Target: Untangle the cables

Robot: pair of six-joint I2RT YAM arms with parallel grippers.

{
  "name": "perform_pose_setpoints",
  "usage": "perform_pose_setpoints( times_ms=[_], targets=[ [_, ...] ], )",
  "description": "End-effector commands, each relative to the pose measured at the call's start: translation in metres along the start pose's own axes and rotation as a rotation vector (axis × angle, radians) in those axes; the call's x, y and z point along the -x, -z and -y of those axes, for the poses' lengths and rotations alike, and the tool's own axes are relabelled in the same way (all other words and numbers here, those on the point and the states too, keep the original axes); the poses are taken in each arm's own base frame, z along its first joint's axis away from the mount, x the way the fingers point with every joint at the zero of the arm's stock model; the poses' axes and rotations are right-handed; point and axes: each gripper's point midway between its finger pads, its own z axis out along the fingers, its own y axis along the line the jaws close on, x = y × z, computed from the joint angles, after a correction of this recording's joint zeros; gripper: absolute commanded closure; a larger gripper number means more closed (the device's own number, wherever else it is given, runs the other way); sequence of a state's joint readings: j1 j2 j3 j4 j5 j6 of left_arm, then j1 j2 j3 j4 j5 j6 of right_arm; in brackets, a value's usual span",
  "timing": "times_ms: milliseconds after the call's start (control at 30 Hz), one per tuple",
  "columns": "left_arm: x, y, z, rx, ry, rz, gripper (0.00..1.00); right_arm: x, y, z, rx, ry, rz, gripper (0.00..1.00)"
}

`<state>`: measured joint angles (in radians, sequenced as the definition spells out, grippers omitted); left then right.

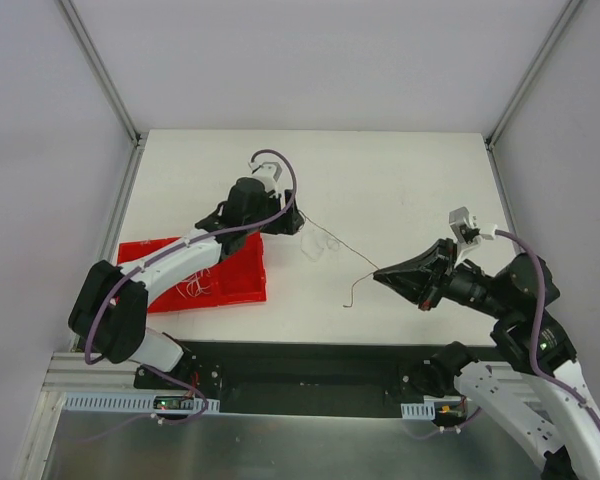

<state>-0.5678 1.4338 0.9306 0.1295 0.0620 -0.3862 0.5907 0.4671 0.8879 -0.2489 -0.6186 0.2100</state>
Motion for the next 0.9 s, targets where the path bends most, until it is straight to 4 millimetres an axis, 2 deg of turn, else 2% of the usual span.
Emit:
perform_pose_setpoints(
  times_ms=[0, 33, 167, 200, 267, 367, 433, 567, 700, 867],
  targets=[
    [0.014, -0.016, -0.035, 0.126, 0.022, 0.027, 0.26, 0.041, 0.021, -0.044, 0.092, 0.093, 0.121, 1.00],
    [0.015, -0.020, -0.045, 0.134, 0.049, 0.022, 0.24, 0.048, 0.027, -0.047, 0.077, 0.119, 0.140, 1.00],
    [0.009, -0.026, -0.050, 0.072, 0.079, 0.015, 0.19, 0.074, 0.059, -0.046, -0.077, 0.239, 0.261, 1.00],
    [0.009, -0.027, -0.047, 0.033, 0.073, 0.022, 0.10, 0.079, 0.066, -0.043, -0.116, 0.257, 0.288, 1.00],
    [0.009, -0.027, -0.039, -0.035, 0.069, 0.018, 0.01, 0.084, 0.076, -0.037, -0.185, 0.282, 0.312, 1.00],
    [0.009, -0.024, -0.028, -0.110, 0.048, 0.022, 0.01, 0.081, 0.076, -0.031, -0.216, 0.284, 0.290, 1.00],
    [0.009, -0.024, -0.032, -0.093, 0.043, 0.025, 0.01, 0.084, 0.080, -0.036, -0.207, 0.302, 0.304, 1.00],
    [0.005, -0.024, -0.046, -0.066, 0.056, 0.018, 0.02, 0.103, 0.109, -0.047, -0.271, 0.379, 0.384, 1.00],
    [0.003, -0.022, -0.053, -0.074, 0.059, 0.018, 0.02, 0.110, 0.120, -0.055, -0.278, 0.400, 0.417, 1.00],
    [0.009, -0.012, -0.030, -0.207, 0.021, 0.046, 0.09, 0.108, 0.117, -0.049, -0.293, 0.378, 0.400, 1.00]
  ],
)
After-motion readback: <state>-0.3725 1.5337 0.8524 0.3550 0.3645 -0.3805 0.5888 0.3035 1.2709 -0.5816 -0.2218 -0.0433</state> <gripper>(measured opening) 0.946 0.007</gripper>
